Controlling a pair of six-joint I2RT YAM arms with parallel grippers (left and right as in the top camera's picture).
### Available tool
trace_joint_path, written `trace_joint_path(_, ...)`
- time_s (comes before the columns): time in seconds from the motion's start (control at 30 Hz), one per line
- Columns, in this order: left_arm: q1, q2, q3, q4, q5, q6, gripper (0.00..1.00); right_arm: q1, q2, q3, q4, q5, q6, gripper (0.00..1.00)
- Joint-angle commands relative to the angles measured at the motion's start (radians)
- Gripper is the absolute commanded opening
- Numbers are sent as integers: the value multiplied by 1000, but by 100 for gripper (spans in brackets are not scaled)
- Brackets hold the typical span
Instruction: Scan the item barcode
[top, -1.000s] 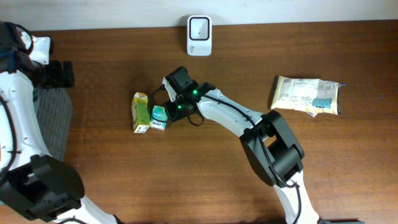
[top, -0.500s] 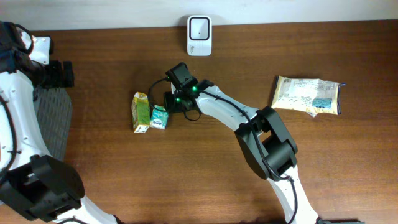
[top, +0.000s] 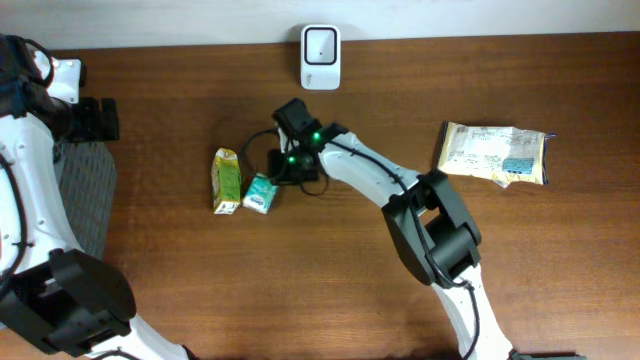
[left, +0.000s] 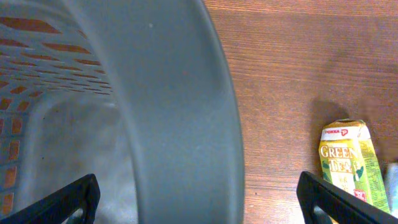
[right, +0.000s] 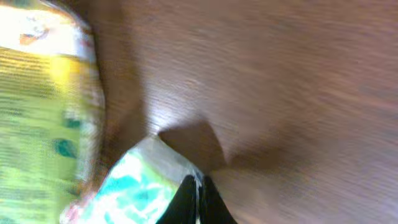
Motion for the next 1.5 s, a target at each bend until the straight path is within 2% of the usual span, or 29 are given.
trace_joint_path(0.0,3,3,-4,-2,8,15,99,-73,-87,24,-115,163,-36,4)
trace_joint_path(0.07,3,3,-4,-2,8,15,99,-97,-145,24,-243,264,-74,4)
trace_joint_path(0.17,3,3,-4,-2,8,15,99,-107,-163,24,-449,281,-140,5)
trace_joint_path(0.2,3,3,-4,-2,8,15,99,-105,-163,24,-463,271,-183,11)
trace_joint_path(0.3,3,3,-4,-2,8,15,99,-105,-166,49,-401,154,-442,53)
trace_joint_path(0.33,3,3,-4,-2,8,15,99,-108,-165,52,-311,117,-597,65)
trace_joint_path(0.43,3,3,-4,-2,8,15,99,-104,-145,52,-189,94,-795,71)
trace_joint_path(0.47,3,3,-4,-2,8,15,99,-100,-124,51,-124,94,-843,69)
trace_joint_path(0.53,3,3,-4,-2,8,15,99,-99,-90,50,-45,79,-844,61)
trace_joint_path(0.63,3,3,-4,-2,8,15,99,-99,-42,50,15,8,-843,54)
trace_joint_path(0.73,3,3,-4,-2,8,15,99,-99,-5,50,23,-7,-831,43)
trace_joint_path(0.8,3,3,-4,-2,8,15,99,-99,3,50,9,-32,-783,27)
trace_joint_path(0.93,3,3,-4,-2,8,15,99,-104,3,50,-87,-42,-714,26)
trace_joint_path(1.07,3,3,-4,-2,8,15,99,-104,2,50,-240,-221,-716,26)
trace_joint_path(1.17,3,3,-4,-2,8,15,100,-112,-13,52,-317,-253,-715,27)
trace_joint_path(1.23,3,3,-4,-2,8,15,99,-137,-32,69,-332,-253,-676,41)
trace_joint_path(1.3,3,3,-4,-2,8,15,99,-179,-40,106,-327,-254,-595,47)
trace_joint_path(1.4,3,3,-4,-2,8,15,99,-194,-29,105,-281,-255,-523,44)
trace_joint_path(1.47,3,3,-4,-2,8,15,99,-176,-9,105,-258,-269,-516,39)
